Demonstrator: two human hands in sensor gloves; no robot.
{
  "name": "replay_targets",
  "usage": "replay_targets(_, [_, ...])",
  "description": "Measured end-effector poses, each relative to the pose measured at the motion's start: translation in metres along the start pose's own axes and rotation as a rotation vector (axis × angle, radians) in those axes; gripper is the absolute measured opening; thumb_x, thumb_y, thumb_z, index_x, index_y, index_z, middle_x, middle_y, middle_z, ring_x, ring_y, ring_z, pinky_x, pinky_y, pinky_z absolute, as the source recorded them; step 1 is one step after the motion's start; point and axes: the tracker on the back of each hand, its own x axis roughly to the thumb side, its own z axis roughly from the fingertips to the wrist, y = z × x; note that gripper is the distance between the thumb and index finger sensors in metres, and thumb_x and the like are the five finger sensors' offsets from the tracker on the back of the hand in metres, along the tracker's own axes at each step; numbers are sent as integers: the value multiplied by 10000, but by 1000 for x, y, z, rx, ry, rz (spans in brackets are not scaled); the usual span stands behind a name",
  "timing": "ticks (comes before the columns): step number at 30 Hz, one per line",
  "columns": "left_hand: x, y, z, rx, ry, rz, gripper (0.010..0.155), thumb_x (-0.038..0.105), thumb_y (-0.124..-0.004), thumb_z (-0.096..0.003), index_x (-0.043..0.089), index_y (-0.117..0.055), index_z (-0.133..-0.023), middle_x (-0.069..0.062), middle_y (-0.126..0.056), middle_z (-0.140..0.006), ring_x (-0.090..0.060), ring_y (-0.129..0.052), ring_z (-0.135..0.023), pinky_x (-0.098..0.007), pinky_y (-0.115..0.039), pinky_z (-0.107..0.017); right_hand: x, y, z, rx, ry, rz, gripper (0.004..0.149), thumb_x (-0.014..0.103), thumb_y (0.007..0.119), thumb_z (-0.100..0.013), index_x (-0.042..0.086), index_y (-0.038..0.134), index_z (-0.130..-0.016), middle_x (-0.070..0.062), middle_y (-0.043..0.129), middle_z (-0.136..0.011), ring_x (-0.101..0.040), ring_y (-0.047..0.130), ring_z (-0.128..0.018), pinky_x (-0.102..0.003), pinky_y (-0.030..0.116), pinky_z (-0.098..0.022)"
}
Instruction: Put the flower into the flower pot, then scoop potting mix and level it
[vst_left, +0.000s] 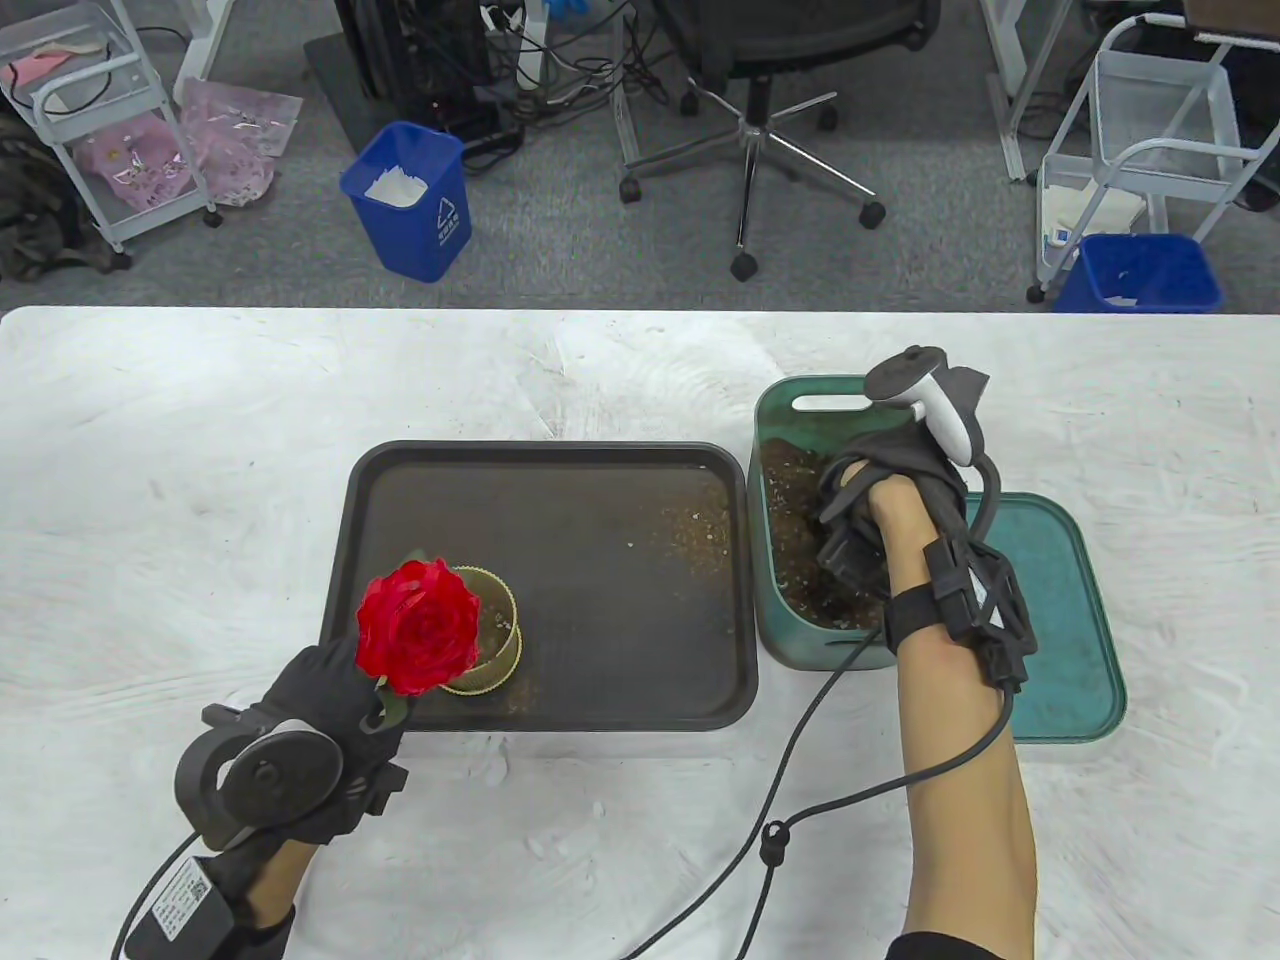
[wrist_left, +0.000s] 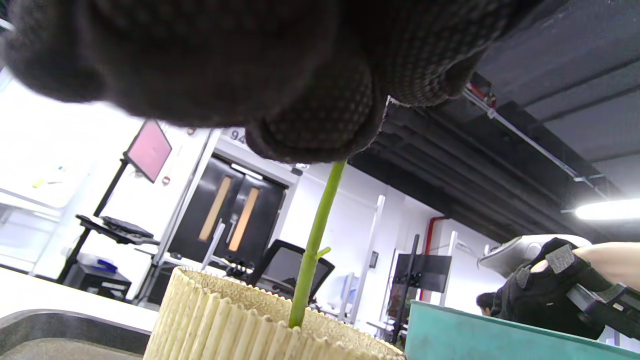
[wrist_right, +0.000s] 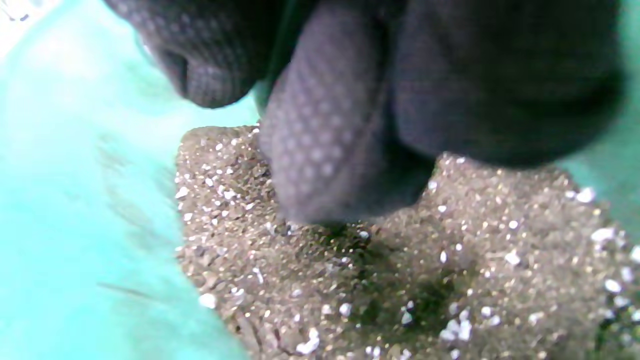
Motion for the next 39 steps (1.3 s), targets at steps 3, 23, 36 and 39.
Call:
replay_targets(3, [0, 0, 0, -2, -4, -3, 434, 465, -800, -398, 204, -957, -707, -14, -1038, -463, -147, -1022, -127, -380, -922, -250, -8, -1, -2, 64, -19, -80, 553, 315, 760, -402, 14, 721, -865, -122, 980, -568, -236, 1065, -211, -383, 943, -96])
replay_targets(23, [7, 0, 0, -9, -31, -18, 434, 464, -802, -397, 203, -958, -707, -16, -1038, -463, -148, -1023, -128, -382, -922, -250, -59, -32, 58, 133, -204, -576, 537, 310, 737, -408, 0, 728, -846, -135, 981, -538, -216, 1075, -180, -361, 960, -53])
replay_targets(36, [8, 0, 0, -8, -28, -20, 434, 465, -801, -398, 205, -957, -708, -13, -1038, -464, -146, -1023, -129, -380, -923, -250, -20, -28, 128, 189, -501, -562, 530, 316, 737, -415, 2, 736, -841, -135, 985, -529, -212, 1076, -164, -355, 960, -42])
replay_targets(39, [7, 0, 0, -7, -25, -18, 434, 465, -801, -398, 205, -957, -708, -12, -1038, -465, -148, -1023, -128, -381, -922, -251, -1, -12, 137, 224, -557, -509, 530, 317, 737, -415, 2, 736, -841, -134, 986, -529, -212, 1077, -163, -355, 961, -42])
